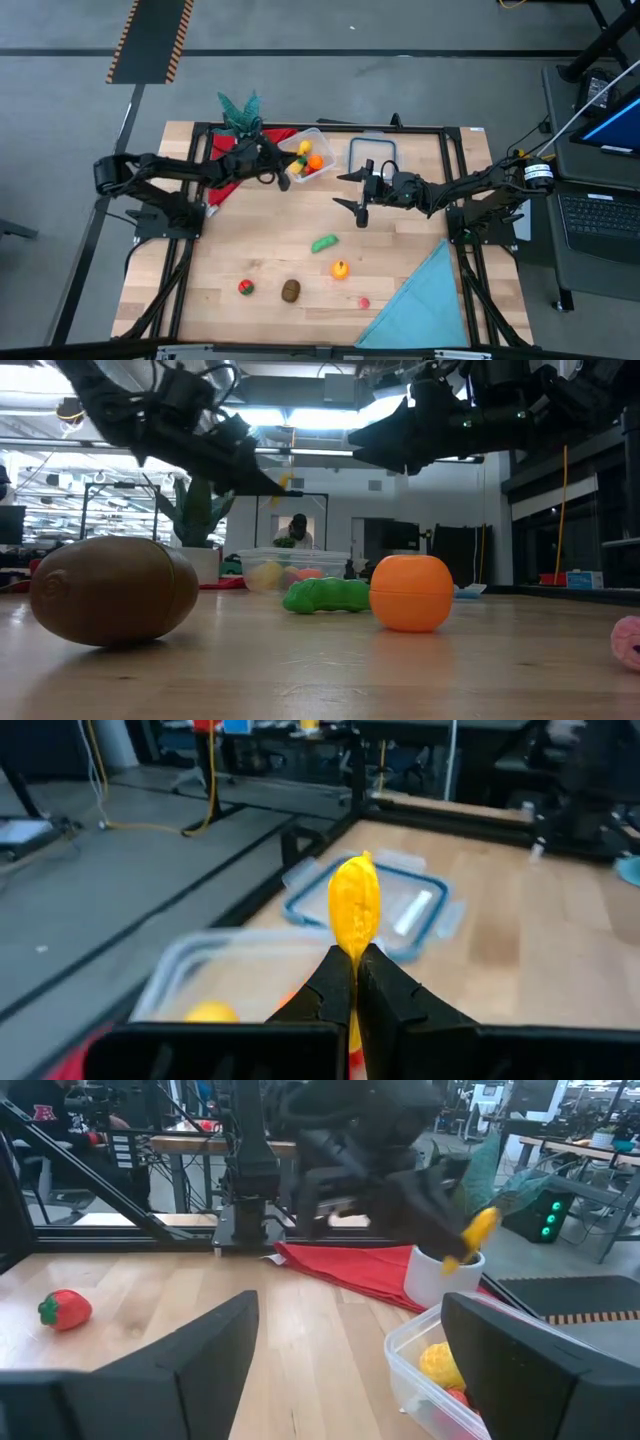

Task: Pick and placing Produce into tupperware
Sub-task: Put the corn into the transparent bin, then put the peas into the transparent bin

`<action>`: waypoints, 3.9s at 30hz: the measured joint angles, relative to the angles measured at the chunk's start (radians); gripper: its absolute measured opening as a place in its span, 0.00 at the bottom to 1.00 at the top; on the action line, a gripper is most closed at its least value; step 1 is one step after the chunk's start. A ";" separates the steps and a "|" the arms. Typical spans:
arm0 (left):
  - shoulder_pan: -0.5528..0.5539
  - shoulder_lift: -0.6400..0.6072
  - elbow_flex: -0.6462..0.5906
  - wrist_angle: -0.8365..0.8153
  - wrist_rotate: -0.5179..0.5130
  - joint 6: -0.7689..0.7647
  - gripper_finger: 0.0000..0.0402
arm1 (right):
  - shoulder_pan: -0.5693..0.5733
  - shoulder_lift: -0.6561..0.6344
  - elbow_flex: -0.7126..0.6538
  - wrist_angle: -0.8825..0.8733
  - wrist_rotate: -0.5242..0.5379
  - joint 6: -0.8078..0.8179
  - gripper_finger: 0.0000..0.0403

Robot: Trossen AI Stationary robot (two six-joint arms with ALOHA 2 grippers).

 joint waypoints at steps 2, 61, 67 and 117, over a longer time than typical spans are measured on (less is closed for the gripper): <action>0.014 0.021 0.032 0.003 0.021 0.022 0.00 | 0.000 0.000 0.000 0.000 0.000 0.000 0.78; 0.159 0.510 0.622 -0.729 0.404 0.151 0.00 | 0.000 0.000 0.000 -0.003 -0.012 -0.005 0.78; 0.148 0.510 0.622 -0.721 0.380 0.171 0.08 | 0.000 0.000 0.000 -0.003 -0.011 -0.004 0.78; -0.331 -0.383 0.005 -0.311 0.171 0.124 0.38 | 0.066 0.000 0.000 -0.066 -0.115 -0.040 0.78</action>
